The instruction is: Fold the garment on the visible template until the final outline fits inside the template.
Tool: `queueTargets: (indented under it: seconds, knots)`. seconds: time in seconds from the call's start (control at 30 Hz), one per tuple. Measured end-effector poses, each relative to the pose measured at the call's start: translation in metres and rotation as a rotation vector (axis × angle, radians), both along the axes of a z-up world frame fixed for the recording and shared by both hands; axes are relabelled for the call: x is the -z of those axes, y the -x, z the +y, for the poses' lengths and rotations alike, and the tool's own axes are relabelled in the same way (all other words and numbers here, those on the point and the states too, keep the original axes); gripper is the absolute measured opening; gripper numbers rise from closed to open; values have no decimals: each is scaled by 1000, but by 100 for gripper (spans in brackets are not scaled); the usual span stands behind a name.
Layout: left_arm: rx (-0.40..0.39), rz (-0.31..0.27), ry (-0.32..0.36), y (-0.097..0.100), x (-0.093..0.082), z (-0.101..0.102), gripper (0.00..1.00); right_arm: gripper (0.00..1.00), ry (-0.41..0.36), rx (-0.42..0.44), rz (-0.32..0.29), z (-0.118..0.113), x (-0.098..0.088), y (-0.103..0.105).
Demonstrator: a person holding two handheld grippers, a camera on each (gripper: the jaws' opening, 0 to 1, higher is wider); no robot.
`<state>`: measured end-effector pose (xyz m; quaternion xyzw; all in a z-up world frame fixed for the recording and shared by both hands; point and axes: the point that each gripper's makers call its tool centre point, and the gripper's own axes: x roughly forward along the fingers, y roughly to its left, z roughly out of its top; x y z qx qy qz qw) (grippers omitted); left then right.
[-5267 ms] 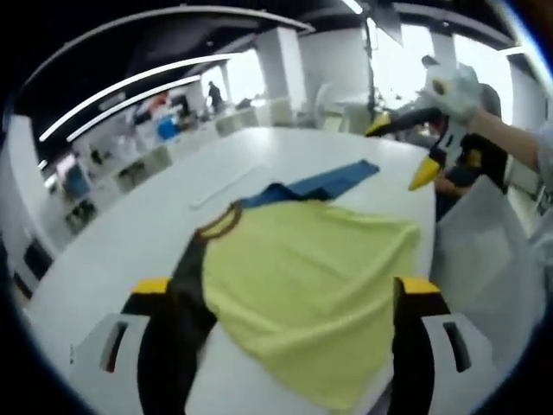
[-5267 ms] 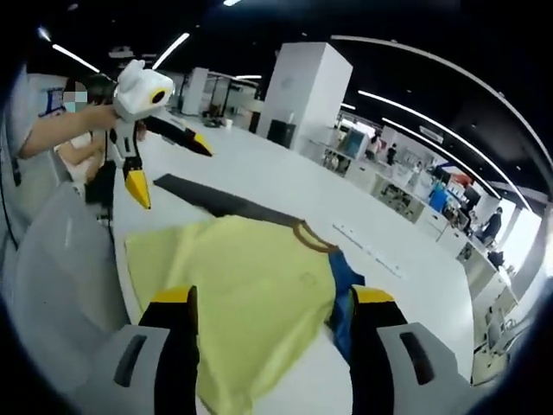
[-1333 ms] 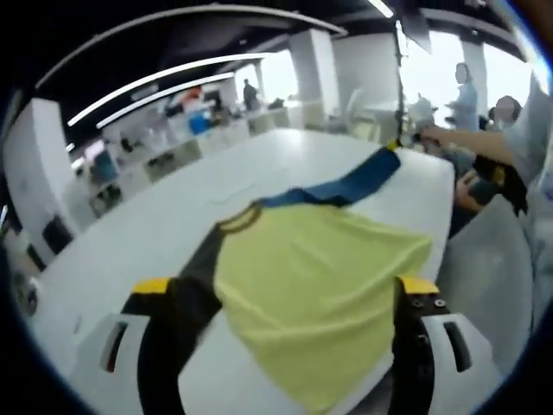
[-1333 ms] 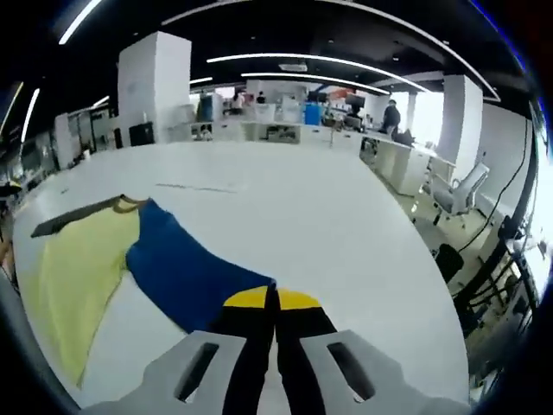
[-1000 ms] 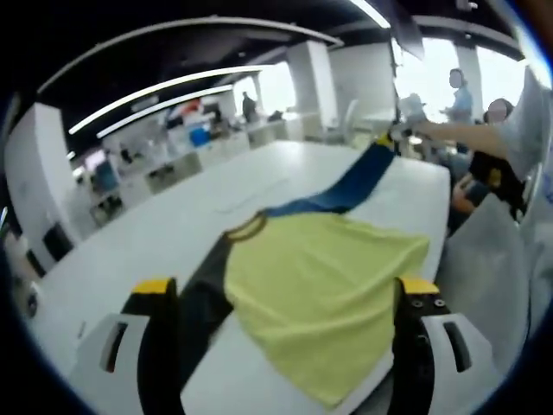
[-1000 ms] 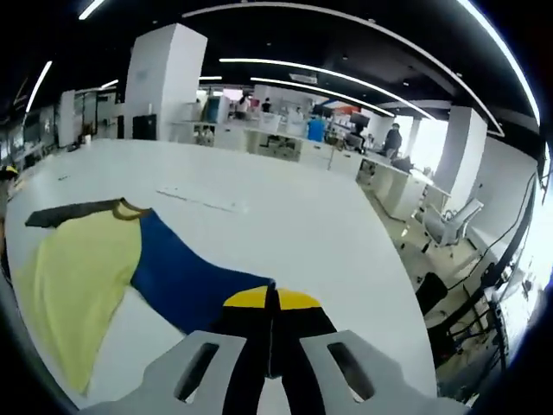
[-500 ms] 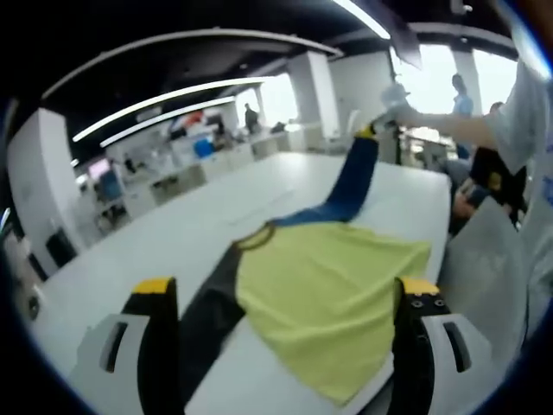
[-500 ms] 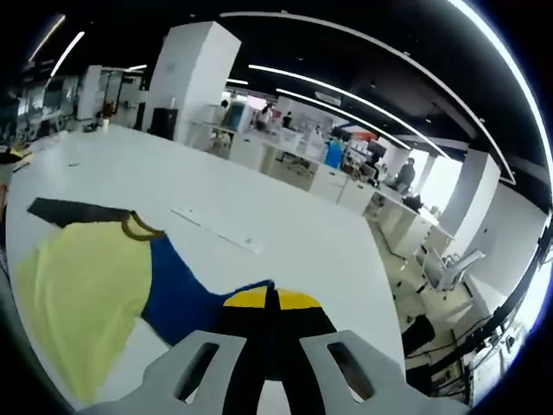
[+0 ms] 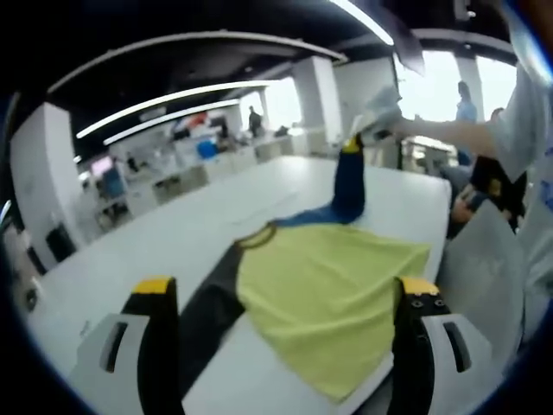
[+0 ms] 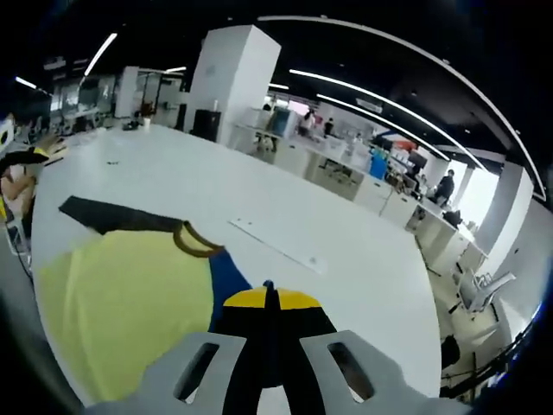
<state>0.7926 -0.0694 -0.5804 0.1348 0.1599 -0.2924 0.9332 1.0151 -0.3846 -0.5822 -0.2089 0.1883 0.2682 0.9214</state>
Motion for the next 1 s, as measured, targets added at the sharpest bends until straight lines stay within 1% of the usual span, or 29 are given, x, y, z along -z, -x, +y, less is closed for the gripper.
queueTargets:
  seconds: [0.13,0.2,0.33,0.4,0.57,0.6,0.7,0.8,0.87,0.93,1.0]
  knots:
    - [1,10,-2,0,3,3,100,1,-5,-47,23,38,9,11]
    - [2,12,1,1,4,4,100,1,-12,-63,35,44,14,11]
    - [2,11,6,2,3,7,100,1,-44,-92,72,69,27,14]
    - [0,13,5,2,4,8,100,1,-42,-105,81,82,32,20]
    - [1,15,10,2,4,12,100,1,-49,-130,103,103,41,22]
    - [1,16,10,3,4,13,100,1,-55,-139,110,112,44,23]
    - [2,19,12,3,6,14,100,1,-62,-150,116,123,46,20]
    - [7,34,23,3,8,14,100,1,-87,-166,130,139,50,17]
    - [7,31,24,3,9,14,100,1,-103,-175,144,150,54,16]
    - [8,28,30,2,8,15,100,1,-111,-179,154,160,59,10]
    - [7,28,40,2,7,15,100,1,-119,-187,166,172,63,11]
